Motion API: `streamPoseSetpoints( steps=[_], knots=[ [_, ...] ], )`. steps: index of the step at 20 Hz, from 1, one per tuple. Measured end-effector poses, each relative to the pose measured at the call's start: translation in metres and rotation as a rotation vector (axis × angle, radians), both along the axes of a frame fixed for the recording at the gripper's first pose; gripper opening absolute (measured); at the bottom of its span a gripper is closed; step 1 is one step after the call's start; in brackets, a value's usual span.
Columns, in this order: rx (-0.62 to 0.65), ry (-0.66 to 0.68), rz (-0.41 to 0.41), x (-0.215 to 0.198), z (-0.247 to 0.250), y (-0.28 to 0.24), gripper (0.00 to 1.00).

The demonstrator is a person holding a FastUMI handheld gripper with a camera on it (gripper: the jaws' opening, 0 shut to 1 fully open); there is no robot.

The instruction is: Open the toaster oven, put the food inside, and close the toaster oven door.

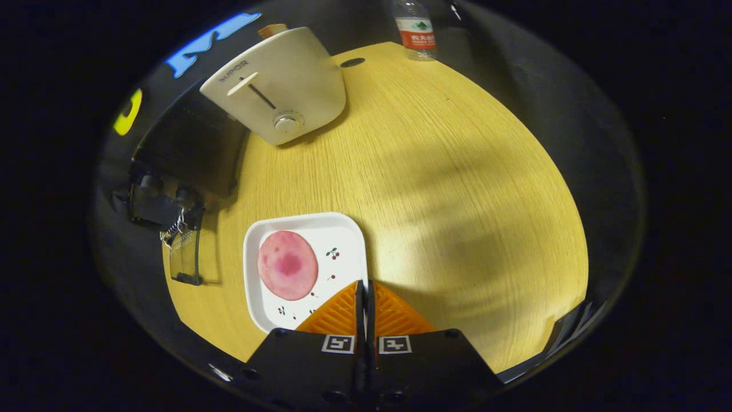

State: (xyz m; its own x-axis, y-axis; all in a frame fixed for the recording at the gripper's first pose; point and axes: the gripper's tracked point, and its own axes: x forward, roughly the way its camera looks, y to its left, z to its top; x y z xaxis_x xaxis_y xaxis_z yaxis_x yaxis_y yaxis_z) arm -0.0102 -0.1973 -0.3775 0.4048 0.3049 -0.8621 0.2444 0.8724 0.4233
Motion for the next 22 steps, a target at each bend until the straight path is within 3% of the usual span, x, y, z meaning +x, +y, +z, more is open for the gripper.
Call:
streamPoseSetpoints(
  steps=[5, 14, 19, 22],
  knots=[
    [0.22, -0.018, -0.21, -0.016, 0.01, 0.016, 0.02],
    [0.431, -0.159, -0.496, -0.044, 0.058, 0.026, 0.02],
    [0.472, -0.235, -0.542, -0.069, 0.095, 0.06, 0.02],
    [0.516, -0.271, -0.506, -0.078, 0.123, 0.102, 0.01]
  ],
)
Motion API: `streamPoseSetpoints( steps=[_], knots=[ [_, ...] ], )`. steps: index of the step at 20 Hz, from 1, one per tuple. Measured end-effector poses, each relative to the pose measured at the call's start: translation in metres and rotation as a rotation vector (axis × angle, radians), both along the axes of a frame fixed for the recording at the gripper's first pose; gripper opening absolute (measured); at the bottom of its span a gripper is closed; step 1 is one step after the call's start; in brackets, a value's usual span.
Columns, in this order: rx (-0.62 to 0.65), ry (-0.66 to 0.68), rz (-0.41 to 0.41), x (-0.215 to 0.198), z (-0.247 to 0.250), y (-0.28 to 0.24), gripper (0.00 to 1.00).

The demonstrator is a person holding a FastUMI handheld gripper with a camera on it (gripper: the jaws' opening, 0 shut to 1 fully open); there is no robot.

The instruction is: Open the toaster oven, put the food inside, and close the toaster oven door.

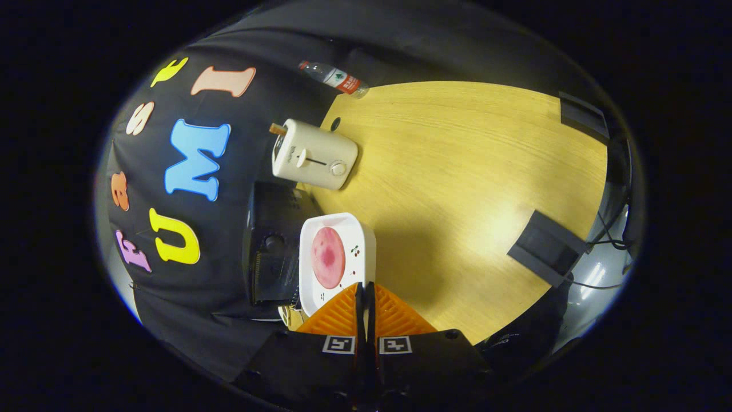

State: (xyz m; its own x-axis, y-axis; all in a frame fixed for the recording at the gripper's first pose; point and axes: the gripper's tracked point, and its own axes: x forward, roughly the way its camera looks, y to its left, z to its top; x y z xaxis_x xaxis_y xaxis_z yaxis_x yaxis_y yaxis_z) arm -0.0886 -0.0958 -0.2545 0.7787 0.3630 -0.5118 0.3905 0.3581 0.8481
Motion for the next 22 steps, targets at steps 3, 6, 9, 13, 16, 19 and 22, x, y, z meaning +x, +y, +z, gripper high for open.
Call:
streamPoseSetpoints(
  steps=[3, 6, 9, 13, 16, 19, 22],
  knots=[
    [0.044, -0.029, 0.061, 0.003, 0.023, 0.049, 0.01],
    [0.067, -0.053, 0.133, 0.017, 0.04, 0.092, 0.01],
    [0.061, -0.055, 0.21, 0.033, 0.044, 0.131, 0.02],
    [0.08, -0.031, 0.261, 0.061, 0.039, 0.172, 0.01],
    [0.103, -0.002, 0.264, 0.087, 0.03, 0.194, 0.01],
    [0.139, 0.009, 0.232, 0.114, 0.026, 0.211, 0.01],
    [0.169, 0.013, 0.194, 0.139, 0.02, 0.225, 0.01]
  ],
)
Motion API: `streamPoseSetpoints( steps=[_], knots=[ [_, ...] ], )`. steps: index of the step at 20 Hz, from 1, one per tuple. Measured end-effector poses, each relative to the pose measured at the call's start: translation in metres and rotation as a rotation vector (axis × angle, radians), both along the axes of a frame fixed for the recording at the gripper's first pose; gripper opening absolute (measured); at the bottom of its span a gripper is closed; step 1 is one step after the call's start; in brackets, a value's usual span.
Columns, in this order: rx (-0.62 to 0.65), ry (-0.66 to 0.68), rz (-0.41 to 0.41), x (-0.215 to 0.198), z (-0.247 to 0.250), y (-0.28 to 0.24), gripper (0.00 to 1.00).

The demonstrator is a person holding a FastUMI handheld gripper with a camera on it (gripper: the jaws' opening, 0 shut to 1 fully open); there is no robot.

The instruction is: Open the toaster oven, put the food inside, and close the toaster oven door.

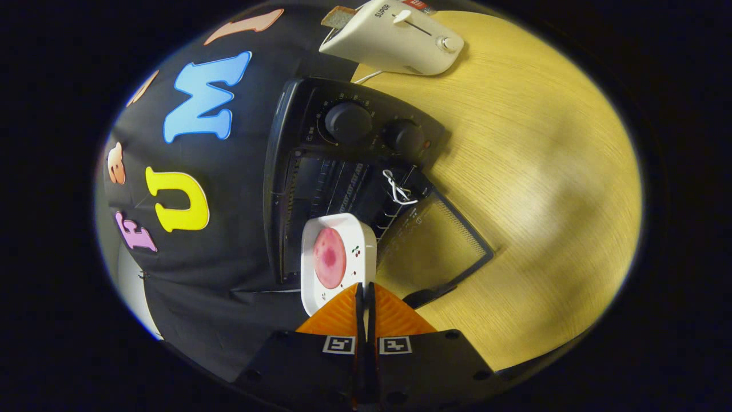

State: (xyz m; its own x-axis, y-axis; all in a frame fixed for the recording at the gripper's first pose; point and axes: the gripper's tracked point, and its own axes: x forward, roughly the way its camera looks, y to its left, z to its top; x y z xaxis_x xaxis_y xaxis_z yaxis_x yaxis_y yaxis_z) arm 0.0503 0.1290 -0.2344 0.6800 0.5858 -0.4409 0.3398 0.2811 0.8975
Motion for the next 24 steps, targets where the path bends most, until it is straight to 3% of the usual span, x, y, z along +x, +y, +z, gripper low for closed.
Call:
streamPoseSetpoints(
  steps=[14, 18, 24],
  knots=[
    [0.068, 0.007, -0.239, 0.098, -0.02, 0.016, 0.02],
    [-0.016, 0.01, -0.258, 0.109, -0.026, 0.009, 0.01],
    [-0.012, -0.01, -0.226, 0.109, -0.024, 0.015, 0.06]
  ],
)
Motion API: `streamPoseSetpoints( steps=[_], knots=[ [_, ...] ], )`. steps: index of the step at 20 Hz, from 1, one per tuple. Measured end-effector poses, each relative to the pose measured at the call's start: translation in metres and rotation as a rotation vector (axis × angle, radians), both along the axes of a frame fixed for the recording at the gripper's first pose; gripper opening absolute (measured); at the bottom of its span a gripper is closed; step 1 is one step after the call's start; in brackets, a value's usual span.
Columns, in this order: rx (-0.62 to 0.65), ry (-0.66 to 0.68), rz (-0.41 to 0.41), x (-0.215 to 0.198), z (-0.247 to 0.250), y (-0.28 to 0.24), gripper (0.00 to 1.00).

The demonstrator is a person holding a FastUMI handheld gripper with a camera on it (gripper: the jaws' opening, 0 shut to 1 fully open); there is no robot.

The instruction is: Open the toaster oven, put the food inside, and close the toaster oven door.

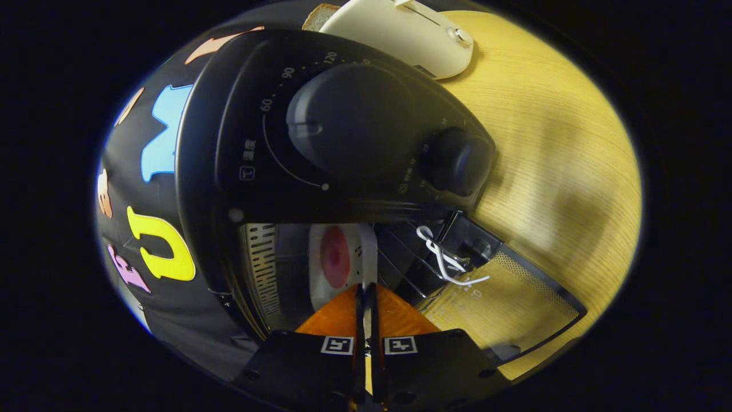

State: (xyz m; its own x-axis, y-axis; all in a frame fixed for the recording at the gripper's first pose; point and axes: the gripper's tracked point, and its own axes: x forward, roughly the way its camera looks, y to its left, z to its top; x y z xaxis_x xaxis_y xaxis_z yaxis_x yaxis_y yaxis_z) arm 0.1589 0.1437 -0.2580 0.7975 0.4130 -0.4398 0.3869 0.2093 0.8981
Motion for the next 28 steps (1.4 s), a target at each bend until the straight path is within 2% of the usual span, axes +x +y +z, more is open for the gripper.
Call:
streamPoseSetpoints(
  steps=[2, 4, 5, 6, 7, 10, 11, 13, 18, 21, 28],
  knots=[
    [0.021, -0.002, 0.035, -0.005, 0.002, 0.008, 0.1],
    [0.016, -0.009, 0.071, -0.017, 0.008, 0.014, 0.24],
    [0.01, -0.016, 0.083, -0.022, 0.011, 0.015, 0.28],
    [0.006, -0.029, 0.097, -0.027, 0.016, 0.015, 0.38],
    [0.0, -0.039, 0.113, -0.034, 0.019, 0.018, 0.44],
    [-0.002, -0.064, 0.176, -0.056, 0.03, 0.03, 0.92],
    [-0.013, -0.07, 0.185, -0.063, 0.034, 0.03, 0.97],
    [-0.045, -0.091, 0.2, -0.079, 0.044, 0.032, 0.97],
    [-0.155, -0.1, 0.317, -0.122, 0.056, 0.043, 0.97],
    [-0.289, -0.134, 0.394, -0.141, 0.06, 0.042, 0.97],
    [-0.611, -0.13, 0.595, -0.184, 0.032, 0.046, 0.98]
  ],
)
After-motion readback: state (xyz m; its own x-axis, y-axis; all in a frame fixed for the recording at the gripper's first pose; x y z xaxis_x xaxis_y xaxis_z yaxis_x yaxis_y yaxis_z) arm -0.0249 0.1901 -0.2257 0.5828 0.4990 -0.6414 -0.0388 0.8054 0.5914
